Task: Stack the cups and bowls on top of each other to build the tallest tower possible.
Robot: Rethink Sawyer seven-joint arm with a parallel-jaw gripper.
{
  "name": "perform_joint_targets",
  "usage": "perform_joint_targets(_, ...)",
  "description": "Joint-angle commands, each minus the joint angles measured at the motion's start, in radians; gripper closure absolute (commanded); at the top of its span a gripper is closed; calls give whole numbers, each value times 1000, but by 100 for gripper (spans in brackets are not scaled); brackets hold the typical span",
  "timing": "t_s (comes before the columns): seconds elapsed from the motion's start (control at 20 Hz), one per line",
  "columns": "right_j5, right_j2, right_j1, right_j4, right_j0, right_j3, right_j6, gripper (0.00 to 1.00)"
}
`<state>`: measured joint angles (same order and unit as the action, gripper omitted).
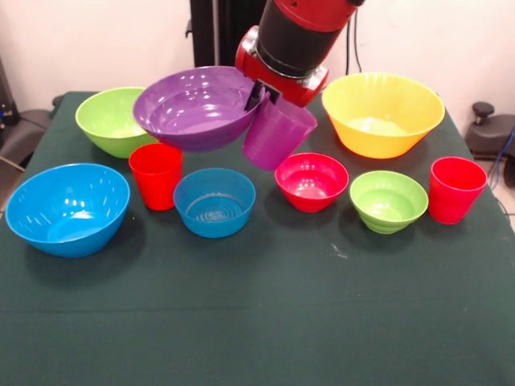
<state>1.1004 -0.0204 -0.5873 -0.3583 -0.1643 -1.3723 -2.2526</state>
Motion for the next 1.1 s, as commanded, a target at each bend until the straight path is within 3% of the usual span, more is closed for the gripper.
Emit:
perform_joint_targets(0.05,-4,-59,-55,35,24,-52,2,100)
perform_joint_targets(0.75,69,-47,-80,25,32,-23,41,100)
perform_joint_targets(1.1,-17,-47,-42,11,35,-37,11,100)
